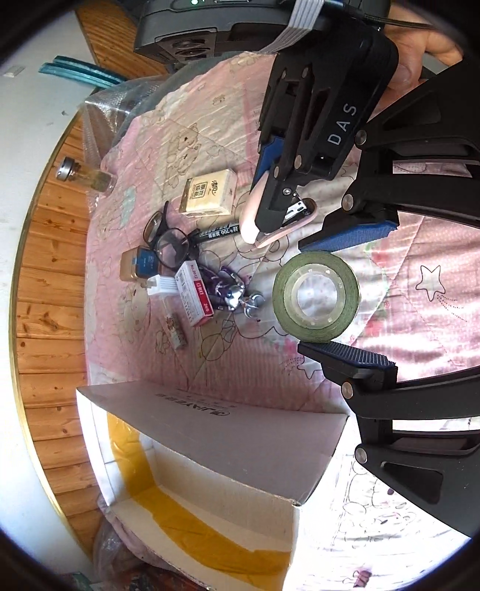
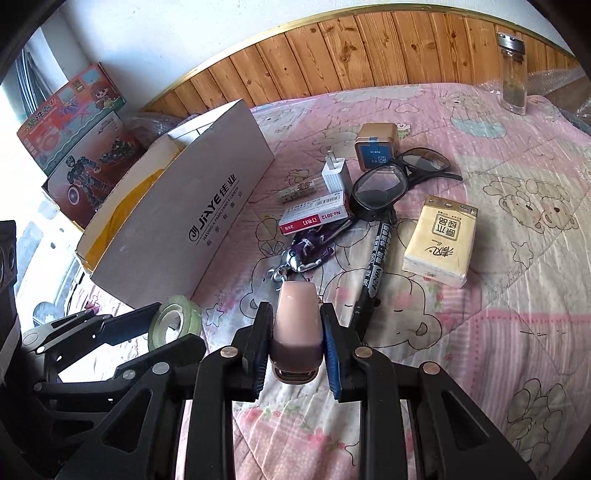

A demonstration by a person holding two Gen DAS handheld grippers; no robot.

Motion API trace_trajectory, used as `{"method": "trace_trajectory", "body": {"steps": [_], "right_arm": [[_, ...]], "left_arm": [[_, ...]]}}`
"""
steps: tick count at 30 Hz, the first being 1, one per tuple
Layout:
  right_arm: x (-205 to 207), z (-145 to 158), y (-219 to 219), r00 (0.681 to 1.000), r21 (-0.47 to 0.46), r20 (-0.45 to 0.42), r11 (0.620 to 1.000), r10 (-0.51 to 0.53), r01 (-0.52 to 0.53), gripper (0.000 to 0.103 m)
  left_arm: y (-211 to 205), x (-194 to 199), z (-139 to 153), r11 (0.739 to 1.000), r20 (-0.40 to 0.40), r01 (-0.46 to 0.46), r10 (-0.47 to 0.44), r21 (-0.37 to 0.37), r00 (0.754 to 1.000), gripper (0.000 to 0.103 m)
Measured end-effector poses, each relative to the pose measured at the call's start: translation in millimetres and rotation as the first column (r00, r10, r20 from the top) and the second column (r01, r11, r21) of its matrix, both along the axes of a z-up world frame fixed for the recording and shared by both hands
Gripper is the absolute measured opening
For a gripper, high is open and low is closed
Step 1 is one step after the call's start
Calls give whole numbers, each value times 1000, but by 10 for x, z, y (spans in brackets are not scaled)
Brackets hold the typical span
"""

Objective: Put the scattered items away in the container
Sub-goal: 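Close the left gripper on the green tape roll and lift it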

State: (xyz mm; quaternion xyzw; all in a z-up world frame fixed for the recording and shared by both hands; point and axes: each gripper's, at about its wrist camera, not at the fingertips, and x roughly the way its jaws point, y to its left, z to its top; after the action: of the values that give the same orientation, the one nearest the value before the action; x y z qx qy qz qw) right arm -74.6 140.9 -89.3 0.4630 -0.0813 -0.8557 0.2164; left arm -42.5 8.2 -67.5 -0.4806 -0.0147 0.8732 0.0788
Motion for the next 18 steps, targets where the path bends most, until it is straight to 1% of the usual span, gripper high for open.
{"method": "trace_trajectory", "body": {"steps": [8, 18], "right_arm": [[147, 74, -16, 1000, 6, -18, 1000, 3, -3, 27], [264, 212, -126, 999, 18, -45, 1000, 26, -25, 27]], "left_arm": [[-33, 121, 158, 1000, -36, -8, 8, 5, 999, 49], [-186, 204, 344, 999, -72, -37, 39, 34, 997, 49]]}}
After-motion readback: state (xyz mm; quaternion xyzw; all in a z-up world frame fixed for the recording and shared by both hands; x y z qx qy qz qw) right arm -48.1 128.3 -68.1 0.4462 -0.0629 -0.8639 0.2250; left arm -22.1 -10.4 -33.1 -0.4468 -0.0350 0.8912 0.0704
